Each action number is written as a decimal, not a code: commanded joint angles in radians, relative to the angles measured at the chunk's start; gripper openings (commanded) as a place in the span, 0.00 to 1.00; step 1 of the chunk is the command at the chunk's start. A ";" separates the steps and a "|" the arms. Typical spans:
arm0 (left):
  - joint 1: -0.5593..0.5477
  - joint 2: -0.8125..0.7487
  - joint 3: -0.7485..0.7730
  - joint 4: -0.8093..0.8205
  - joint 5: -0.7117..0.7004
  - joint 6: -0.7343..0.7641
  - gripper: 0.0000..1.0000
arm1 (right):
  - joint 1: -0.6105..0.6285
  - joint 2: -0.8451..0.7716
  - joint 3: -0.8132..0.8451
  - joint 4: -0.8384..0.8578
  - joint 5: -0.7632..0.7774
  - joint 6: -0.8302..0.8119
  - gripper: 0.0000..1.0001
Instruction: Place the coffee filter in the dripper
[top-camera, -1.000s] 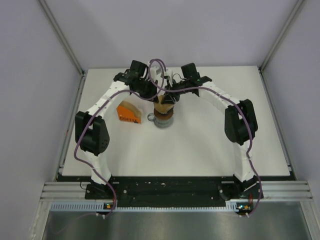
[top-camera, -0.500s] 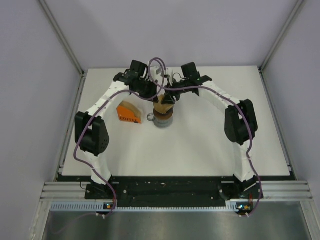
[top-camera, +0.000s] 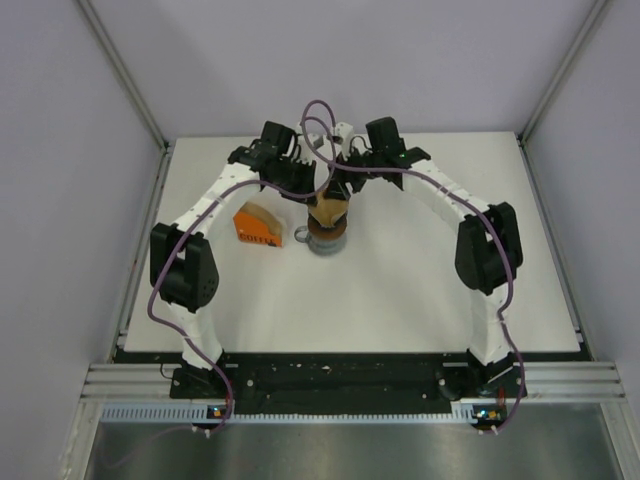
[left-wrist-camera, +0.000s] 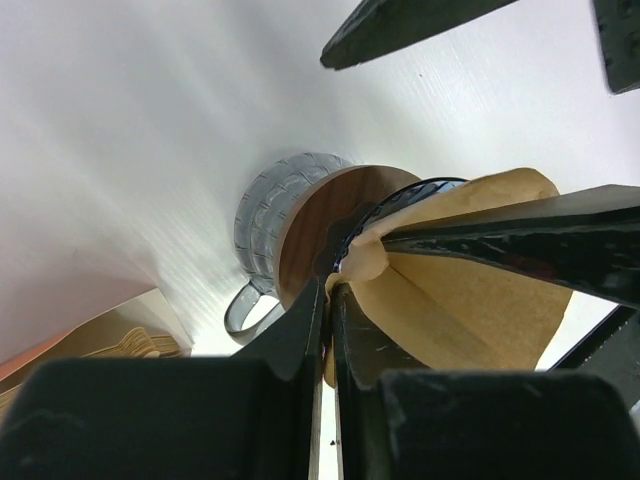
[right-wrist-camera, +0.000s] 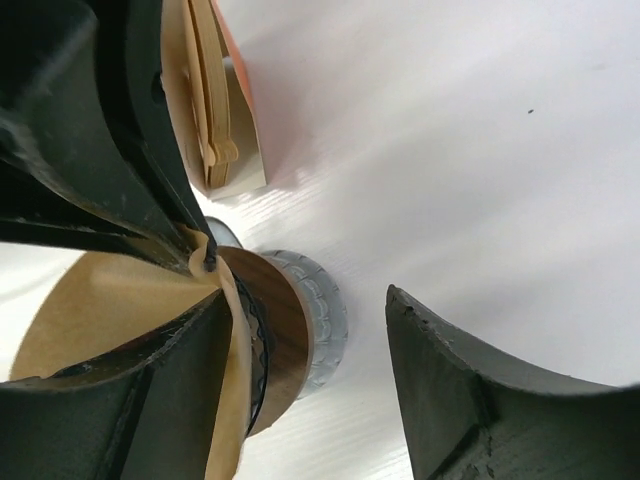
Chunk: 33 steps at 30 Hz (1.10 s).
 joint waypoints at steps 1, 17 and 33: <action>-0.011 -0.018 -0.010 -0.003 0.001 0.021 0.07 | 0.006 -0.117 -0.007 0.082 0.053 0.084 0.63; -0.010 -0.020 0.008 -0.002 -0.002 0.021 0.14 | 0.006 -0.222 -0.202 0.088 0.307 0.306 0.61; -0.011 -0.012 0.019 -0.005 -0.005 0.021 0.17 | 0.060 -0.142 -0.126 -0.048 0.356 0.363 0.43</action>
